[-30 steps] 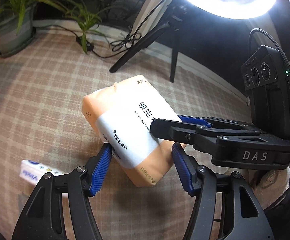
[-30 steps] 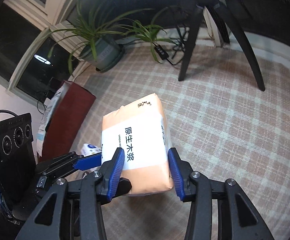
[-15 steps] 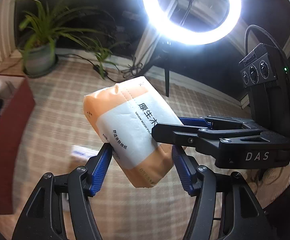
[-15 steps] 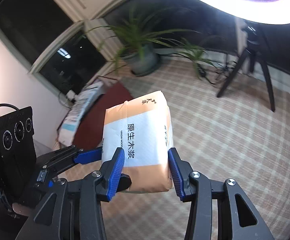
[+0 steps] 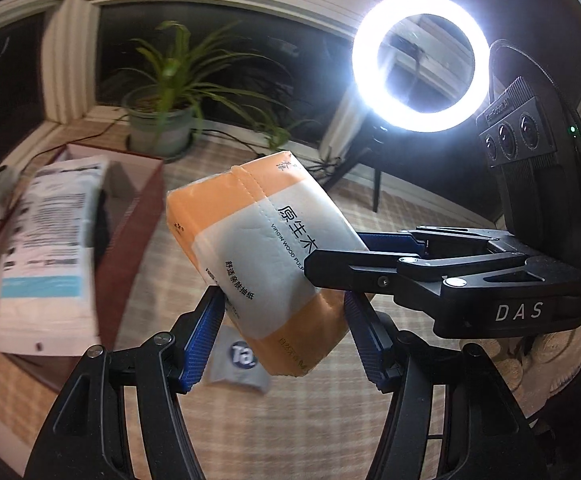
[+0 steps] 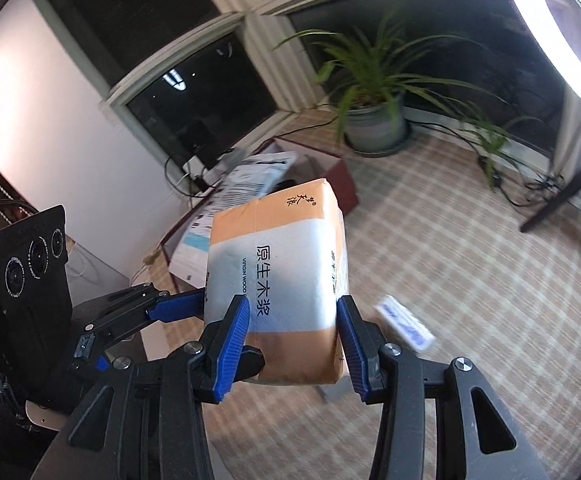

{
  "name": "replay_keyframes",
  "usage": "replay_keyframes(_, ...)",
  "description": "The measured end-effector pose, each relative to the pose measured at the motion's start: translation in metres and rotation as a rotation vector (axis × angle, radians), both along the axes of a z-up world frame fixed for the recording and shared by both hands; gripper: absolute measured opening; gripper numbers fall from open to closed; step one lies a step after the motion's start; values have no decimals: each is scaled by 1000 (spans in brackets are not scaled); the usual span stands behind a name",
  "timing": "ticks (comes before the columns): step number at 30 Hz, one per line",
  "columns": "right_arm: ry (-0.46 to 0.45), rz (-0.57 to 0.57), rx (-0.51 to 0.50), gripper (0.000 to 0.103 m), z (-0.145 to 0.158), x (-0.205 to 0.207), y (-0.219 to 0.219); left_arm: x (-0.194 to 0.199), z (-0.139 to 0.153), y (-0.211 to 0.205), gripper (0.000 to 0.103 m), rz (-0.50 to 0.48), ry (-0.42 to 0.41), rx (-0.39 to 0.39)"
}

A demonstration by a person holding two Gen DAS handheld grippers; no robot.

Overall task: Organize soft objects
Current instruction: 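Lift the tissue pack with the right tool and carry it over the box, then open the right tool to drop the tissue pack into the box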

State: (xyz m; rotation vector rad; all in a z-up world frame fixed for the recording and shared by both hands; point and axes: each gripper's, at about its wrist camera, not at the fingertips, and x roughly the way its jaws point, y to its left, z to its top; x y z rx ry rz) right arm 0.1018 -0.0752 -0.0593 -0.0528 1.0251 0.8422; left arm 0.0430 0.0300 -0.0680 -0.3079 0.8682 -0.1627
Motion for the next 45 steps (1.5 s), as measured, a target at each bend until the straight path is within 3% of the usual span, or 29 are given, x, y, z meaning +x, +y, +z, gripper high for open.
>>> replay_keyframes(12,0,57,-22,42,-5,-15,92,-13,-8,85,61,42,31,-5)
replay_keyframes(25,54,67,-50,42,-37,-5,191,-10,-42,171,60,58,126,-10)
replay_keyframes(38,121,66,-90,41,-76,4,246,-2,-73,215,61,71,201,18)
replay_keyframes(45,127,58,-97,41,-86,10,262,1,-76,227,63,79,207,63)
